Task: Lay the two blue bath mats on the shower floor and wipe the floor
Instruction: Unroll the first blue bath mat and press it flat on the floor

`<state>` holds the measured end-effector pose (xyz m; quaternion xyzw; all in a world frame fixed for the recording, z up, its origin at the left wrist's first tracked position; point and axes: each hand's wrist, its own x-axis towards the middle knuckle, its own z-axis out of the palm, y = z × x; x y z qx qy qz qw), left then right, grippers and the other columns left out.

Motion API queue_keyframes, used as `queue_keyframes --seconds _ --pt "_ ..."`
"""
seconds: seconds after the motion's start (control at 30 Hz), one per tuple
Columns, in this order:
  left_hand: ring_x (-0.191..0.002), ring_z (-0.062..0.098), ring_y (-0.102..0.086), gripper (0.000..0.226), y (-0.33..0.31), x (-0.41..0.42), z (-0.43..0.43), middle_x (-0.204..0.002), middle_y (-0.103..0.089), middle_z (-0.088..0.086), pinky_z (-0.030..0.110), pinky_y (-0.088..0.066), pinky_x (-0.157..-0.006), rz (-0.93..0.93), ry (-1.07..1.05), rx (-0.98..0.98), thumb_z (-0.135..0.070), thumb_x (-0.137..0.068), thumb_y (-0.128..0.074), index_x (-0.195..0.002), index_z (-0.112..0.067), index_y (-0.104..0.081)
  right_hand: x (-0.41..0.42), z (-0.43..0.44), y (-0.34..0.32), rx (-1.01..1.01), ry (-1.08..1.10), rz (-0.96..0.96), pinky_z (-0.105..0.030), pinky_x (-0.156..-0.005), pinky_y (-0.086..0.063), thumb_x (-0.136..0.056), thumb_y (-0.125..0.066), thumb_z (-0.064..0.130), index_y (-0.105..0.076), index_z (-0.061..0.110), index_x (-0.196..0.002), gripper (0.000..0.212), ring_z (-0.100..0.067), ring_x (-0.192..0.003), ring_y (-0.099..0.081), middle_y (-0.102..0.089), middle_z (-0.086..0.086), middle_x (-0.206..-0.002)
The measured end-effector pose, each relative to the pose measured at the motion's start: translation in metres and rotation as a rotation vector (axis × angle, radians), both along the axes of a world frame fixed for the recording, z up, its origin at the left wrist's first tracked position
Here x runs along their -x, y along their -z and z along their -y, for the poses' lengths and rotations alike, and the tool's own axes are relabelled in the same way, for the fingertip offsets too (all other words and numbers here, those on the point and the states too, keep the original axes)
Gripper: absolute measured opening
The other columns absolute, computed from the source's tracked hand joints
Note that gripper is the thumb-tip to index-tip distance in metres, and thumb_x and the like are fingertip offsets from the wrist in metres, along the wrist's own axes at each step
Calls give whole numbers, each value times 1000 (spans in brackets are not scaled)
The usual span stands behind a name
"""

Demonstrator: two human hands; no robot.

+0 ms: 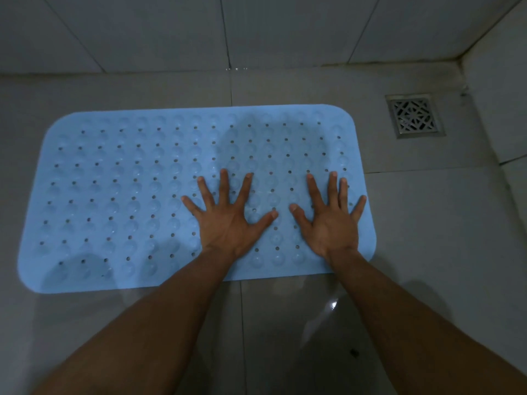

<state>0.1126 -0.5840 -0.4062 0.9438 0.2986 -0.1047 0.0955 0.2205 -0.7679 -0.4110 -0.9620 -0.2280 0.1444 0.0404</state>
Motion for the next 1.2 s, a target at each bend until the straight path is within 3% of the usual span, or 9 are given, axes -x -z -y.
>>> queue_keyframes --seconds 0.1,0.3,0.37,0.47,0.63,0.97,1.2 --pt "-147 41 25 96 2 -2 0 -165 21 -2 74 11 -108 -14 -13 0 -98 -69 -2 -150 -50 19 1 0 3 5 9 27 -65 -116 8 -92 -11 79 17 48 -152 73 -24 -152 16 15 -2 -166" --pt "-148 41 23 95 -5 1 -7 -165 20 -3 73 14 -108 -16 0 116 -97 -71 -8 -152 -51 10 -4 -5 -9 81 19 -119 -66 -114 13 -87 -9 84 22 51 -149 76 -25 -149 25 27 -1 -162" --pt "-150 39 17 87 -14 3 -16 -166 14 -2 72 9 -111 -25 25 174 -90 -78 -10 -154 -49 5 -2 -12 -21 134 22 -133 -67 -113 14 -89 -8 81 21 48 -150 76 -28 -149 25 28 -3 -162" --pt "-153 33 5 70 -30 18 -41 -167 3 7 66 0 -117 120 4 245 -72 -94 -17 -156 -45 0 8 -37 -43 109 -3 -84 -66 -114 12 -94 -10 73 17 40 -154 73 -28 -150 21 23 -5 -164" --pt "-153 31 9 60 -60 60 -129 -167 3 10 64 4 -117 247 30 54 -60 -101 -18 -157 -43 -4 20 -124 -82 33 -129 -57 -65 -116 6 -99 -15 66 11 37 -156 70 -27 -152 16 19 -7 -165" --pt "-152 35 -8 63 -159 162 -333 -166 -8 14 62 -13 -118 290 -224 -171 -53 -102 -28 -158 -34 -8 88 -346 -186 -124 -436 -14 -64 -117 -1 -102 -26 57 6 33 -158 69 -28 -153 9 15 -9 -165" --pt "-148 38 -24 62 -239 227 -438 -162 -23 18 57 -26 -116 393 -326 -264 -51 -102 -33 -158 -30 -17 120 -472 -279 -111 -581 27 -61 -119 -9 -102 -31 57 2 31 -159 71 -29 -153 0 8 -11 -166"
